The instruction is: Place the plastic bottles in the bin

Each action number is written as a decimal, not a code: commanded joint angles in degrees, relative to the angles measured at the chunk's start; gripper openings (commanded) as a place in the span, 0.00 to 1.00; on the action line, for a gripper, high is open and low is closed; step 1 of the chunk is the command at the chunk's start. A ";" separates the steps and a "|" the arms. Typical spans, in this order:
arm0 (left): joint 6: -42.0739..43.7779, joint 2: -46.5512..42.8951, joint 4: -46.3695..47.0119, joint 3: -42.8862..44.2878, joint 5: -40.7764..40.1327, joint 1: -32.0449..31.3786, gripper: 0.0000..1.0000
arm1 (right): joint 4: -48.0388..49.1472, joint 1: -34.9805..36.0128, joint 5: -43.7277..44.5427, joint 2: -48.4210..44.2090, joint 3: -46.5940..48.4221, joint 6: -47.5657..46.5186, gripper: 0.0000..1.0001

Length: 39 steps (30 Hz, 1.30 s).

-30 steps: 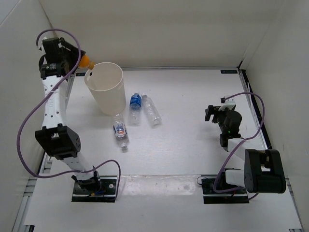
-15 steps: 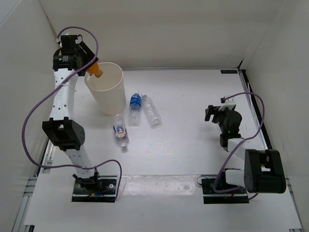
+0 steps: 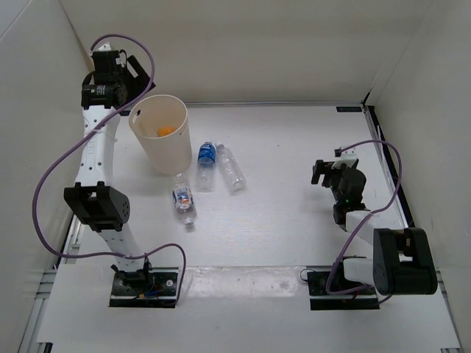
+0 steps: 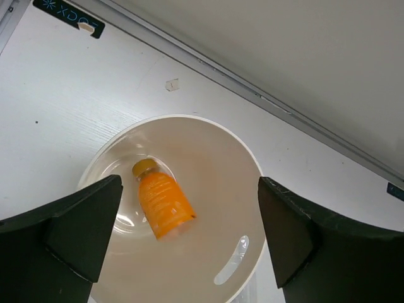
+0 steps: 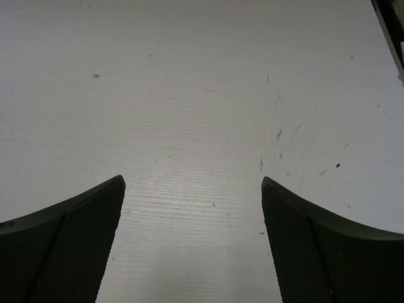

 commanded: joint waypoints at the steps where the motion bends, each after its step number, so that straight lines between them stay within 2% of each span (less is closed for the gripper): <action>1: 2.75 -5.40 1.44 -1.78 1.16 -0.11 0.99 | -0.48 1.41 2.99 -3.58 2.83 -2.51 0.90; 2: 2.93 -5.93 1.61 -2.40 1.07 0.15 0.99 | -6.25 2.37 2.38 -4.63 4.23 -3.65 0.90; 5: 1.62 -10.14 1.53 -6.78 -0.33 0.94 0.99 | -11.39 3.08 -7.26 -11.56 6.70 -7.78 0.90; 8: 1.52 -13.83 0.74 -12.39 -4.10 0.85 0.99 | -14.64 5.36 -6.86 -16.05 8.28 -5.95 0.90; 9: 1.79 -14.55 0.91 -13.56 -4.72 0.85 0.99 | -16.13 6.24 -6.07 -16.41 11.42 -4.99 0.90; 11: 2.14 -16.82 1.26 -16.36 -5.51 1.20 0.99 | -22.36 8.61 -7.45 -16.16 14.69 -3.40 0.90; 12: 1.53 -17.10 1.18 -18.03 -5.78 1.12 0.99 | -26.22 10.36 -9.56 -15.46 23.14 -6.01 0.90; 13: 0.74 -18.15 1.09 -18.83 -6.05 1.55 0.99 | -36.96 11.16 -12.10 -12.49 26.27 -8.38 0.90; 14: -0.40 -18.59 1.26 -20.58 -4.66 3.65 0.99 | -40.11 12.13 -13.08 -11.33 32.31 -12.06 0.90; 15: -4.06 -19.38 1.44 -22.17 -3.16 4.62 0.99 | -43.10 15.70 -12.14 -10.19 38.11 -12.80 0.90; 16: -5.06 -19.82 2.22 -23.49 -0.28 5.42 0.99 | -52.35 16.78 -11.34 -5.83 43.83 -12.98 0.90; 17: -6.20 -20.00 2.32 -23.59 0.62 6.64 0.99 | -55.32 17.23 -11.51 -4.13 46.84 -12.80 0.90; 18: -6.12 -21.13 2.41 -23.33 -0.06 7.00 0.99 | -63.44 17.67 -12.47 -0.72 52.35 -12.37 0.90; 19: -5.16 -21.23 2.58 -22.89 -0.16 6.66 0.99 | -65.87 17.50 -13.78 2.53 57.63 -12.10 0.90; 21: -4.37 -22.02 1.97 -20.27 -2.25 6.83 0.99 | -70.09 17.15 -13.71 6.58 61.62 -10.79 0.90; 22: -2.71 -22.37 1.53 -19.38 -2.96 6.66 0.99 | -71.68 16.45 -12.58 8.78 64.94 -6.95 0.90; 24: -0.68 -24.12 1.18 -16.31 -7.42 5.70 0.99 | -72.31 14.78 -11.17 10.91 65.76 -0.90 0.90; 26: 5.55 -26.23 4.05 -16.20 -10.43 3.59 0.99 | -71.35 13.11 -10.20 10.92 64.46 2.29 0.90; 27: 10.53 -27.63 4.95 -16.99 -10.79 1.93 0.99 | -70.82 13.02 -8.37 10.39 62.80 2.58 0.90; 28: 11.53 -28.26 5.65 -17.60 -10.53 1.74 0.99 | -68.64 13.62 -7.04 8.74 60.87 2.14 0.90; 32: 15.14 -35.90 7.59 -24.54 -4.65 -0.20 0.99 | -61.88 17.23 9.18 4.60 51.89 -4.01 0.90; 33: 15.15 -37.30 8.81 -26.21 -3.60 -3.59 0.99 | -61.07 18.02 13.41 3.46 50.84 -4.54 0.90; 34: 14.54 -41.23 9.52 -33.01 -3.59 -5.11 0.99 | -60.02 17.94 14.14 3.18 49.09 -6.19 0.90; 36: 13.92 -43.72 13.19 -38.41 -3.85 -9.50 0.99 | -60.97 16.88 13.36 2.92 48.37 -6.30 0.90; 37: 12.70 -46.86 13.83 -46.97 -5.07 -14.30 0.99 | -61.50 15.93 13.62 2.74 48.37 -4.47 0.90; 39: 11.46 -48.82 13.92 -53.52 -9.53 -17.85 0.99 | -61.85 15.57 14.50 2.92 47.05 -3.76 0.90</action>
